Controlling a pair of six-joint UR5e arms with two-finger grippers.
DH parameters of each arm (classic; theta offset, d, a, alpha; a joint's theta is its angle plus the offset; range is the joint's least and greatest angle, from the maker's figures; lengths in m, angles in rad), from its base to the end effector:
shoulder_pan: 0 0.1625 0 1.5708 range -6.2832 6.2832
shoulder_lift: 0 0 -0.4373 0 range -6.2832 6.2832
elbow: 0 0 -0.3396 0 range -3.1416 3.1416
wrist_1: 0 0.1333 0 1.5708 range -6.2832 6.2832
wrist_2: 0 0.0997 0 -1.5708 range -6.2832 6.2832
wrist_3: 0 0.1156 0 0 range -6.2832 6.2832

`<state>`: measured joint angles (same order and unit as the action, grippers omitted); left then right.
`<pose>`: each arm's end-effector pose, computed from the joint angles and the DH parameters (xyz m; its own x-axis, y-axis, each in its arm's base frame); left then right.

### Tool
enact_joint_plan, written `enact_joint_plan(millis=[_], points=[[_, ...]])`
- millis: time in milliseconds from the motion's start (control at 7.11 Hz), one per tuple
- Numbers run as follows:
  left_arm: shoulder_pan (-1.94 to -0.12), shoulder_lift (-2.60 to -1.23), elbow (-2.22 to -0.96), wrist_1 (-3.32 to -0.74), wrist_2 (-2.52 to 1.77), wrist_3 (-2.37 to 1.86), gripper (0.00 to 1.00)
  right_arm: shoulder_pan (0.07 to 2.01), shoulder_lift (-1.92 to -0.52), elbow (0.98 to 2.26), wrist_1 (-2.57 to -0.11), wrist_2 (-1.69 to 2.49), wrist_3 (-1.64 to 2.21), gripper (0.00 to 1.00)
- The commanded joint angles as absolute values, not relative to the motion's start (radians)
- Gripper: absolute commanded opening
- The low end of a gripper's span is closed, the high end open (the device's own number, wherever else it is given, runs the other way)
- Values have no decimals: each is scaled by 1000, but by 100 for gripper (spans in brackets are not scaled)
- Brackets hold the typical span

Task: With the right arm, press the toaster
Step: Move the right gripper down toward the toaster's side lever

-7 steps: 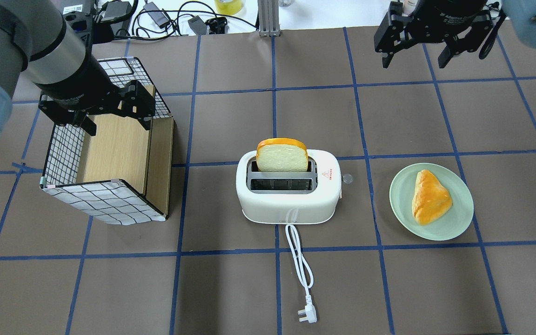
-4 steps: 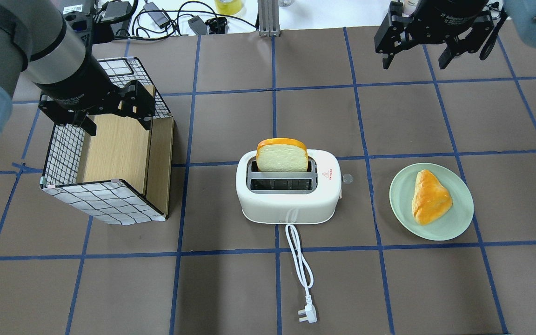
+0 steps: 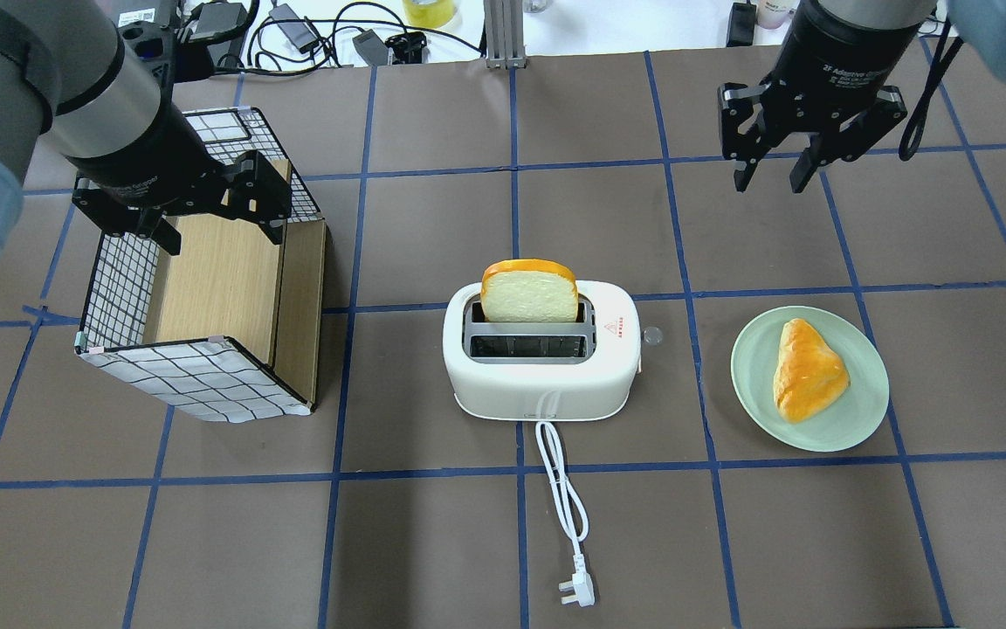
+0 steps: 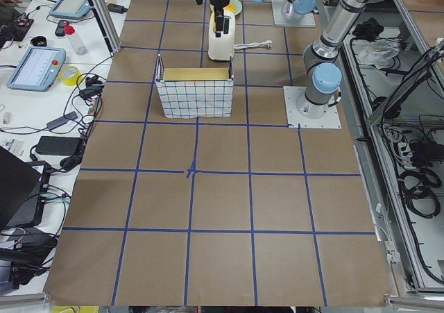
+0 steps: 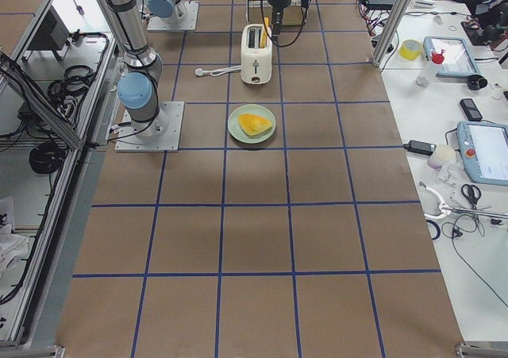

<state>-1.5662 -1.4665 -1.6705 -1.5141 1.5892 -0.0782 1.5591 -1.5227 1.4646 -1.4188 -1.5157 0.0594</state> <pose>-0.1293 -0.4013 0.4897 -0.9964 -0.0837 -0.0135 -0.0827 0.9946 -0.0625 0.1344 -0.4501 0.4947 -0.9959 0.0759 -0.0492 0.0709 0.9928 0.0969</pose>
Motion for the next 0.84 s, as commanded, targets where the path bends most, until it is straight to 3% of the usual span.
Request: enact_joint_plan(millis=[0,422,703], points=[[-1566,-1466,-1671,-1514,1589,-78,100,1542,-1516,1468,-1353,-1369,40,0],[-1566,-1466,-1671,-1514,1589,-78,100,1395,-1514,1492,-1251,-1145,-153,0],[-1566,-1466,-1671,-1514,1589,-78,100,1320,-1514,1627,-1235,-966,-388,0]])
